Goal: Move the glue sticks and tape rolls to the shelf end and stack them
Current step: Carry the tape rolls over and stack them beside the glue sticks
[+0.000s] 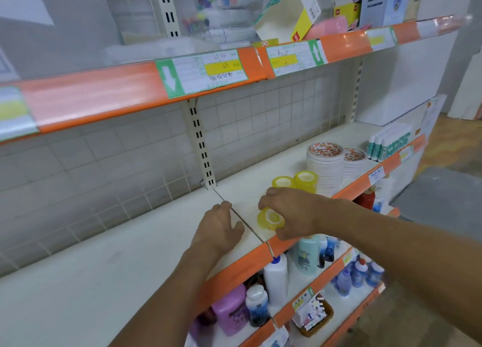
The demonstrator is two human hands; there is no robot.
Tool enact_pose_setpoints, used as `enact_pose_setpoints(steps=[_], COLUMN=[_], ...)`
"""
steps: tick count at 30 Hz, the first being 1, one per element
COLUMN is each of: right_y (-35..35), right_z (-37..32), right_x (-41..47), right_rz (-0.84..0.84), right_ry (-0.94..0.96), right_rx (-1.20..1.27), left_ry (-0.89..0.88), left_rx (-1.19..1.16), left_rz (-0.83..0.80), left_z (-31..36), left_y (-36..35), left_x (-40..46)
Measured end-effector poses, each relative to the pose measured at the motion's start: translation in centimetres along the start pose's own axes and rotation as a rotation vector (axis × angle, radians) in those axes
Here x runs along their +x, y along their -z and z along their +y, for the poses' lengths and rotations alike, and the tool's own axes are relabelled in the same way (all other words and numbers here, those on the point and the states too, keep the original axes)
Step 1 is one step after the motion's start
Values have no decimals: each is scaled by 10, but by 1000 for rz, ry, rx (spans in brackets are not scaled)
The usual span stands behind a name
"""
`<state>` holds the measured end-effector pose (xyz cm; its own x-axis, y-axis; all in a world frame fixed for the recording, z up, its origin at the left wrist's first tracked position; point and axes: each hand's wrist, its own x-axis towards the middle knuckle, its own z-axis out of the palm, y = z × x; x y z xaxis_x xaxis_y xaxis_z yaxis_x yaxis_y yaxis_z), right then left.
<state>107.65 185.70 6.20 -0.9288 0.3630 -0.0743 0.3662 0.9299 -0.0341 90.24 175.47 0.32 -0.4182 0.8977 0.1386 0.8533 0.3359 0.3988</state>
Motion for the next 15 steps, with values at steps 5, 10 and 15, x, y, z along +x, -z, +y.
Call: enact_pose_setpoints(steps=[5,10,15], right_y=[-1,-9,-18], right_z=[-4,3,11], right_x=[21,35,44], right_rz=[-104,-126,-136], right_ry=[75,131,138], right_rx=[-255,-440,-478], left_ry=[-5,-4,-15], left_rx=[42,148,248], left_rz=[-2,-26,-51], left_z=[-10,-17,-17], left_y=[6,9,10], left_x=[-12,-19,-21])
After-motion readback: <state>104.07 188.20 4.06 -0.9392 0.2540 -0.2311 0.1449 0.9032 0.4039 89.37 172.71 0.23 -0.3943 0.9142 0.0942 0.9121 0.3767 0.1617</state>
